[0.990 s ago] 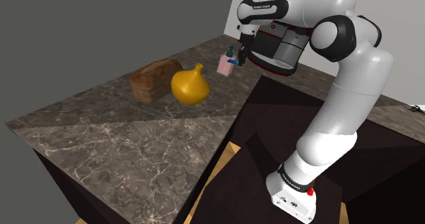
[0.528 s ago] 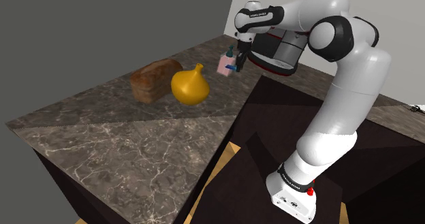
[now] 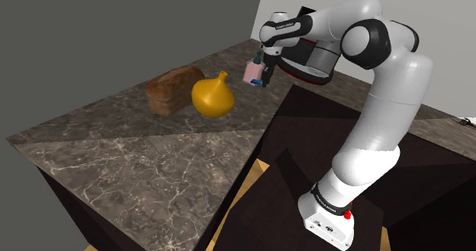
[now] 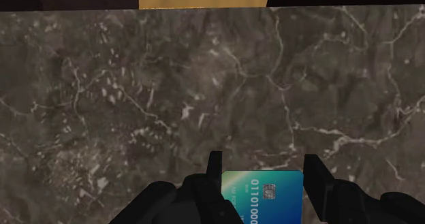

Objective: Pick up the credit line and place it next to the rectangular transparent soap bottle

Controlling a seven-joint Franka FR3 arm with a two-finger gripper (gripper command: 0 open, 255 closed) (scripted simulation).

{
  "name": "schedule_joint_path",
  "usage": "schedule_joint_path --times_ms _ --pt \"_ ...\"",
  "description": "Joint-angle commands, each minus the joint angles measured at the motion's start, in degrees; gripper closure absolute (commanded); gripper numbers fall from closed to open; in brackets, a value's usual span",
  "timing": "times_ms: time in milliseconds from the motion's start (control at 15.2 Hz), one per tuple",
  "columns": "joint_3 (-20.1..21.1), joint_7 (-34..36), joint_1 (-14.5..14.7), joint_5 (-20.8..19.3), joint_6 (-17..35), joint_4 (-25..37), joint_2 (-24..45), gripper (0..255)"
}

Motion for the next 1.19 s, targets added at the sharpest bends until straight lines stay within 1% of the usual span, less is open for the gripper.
schedule_joint_path --times_ms 0,396,924,990,1122 --pt "0.02 0.06 -0.01 0.05 1.5 -1.06 0.41 255" --pt "0.11 0.13 -0.1 0.25 5.52 -3.25 2.26 255" --pt "0.11 0.13 -0.1 0.27 5.68 -3.32 2.34 255" --pt "0.11 0.16 -0.08 0.26 5.7 -3.4 2.29 0" --pt "0.05 0.02 -0.16 0.24 5.62 -3.45 2.14 0"
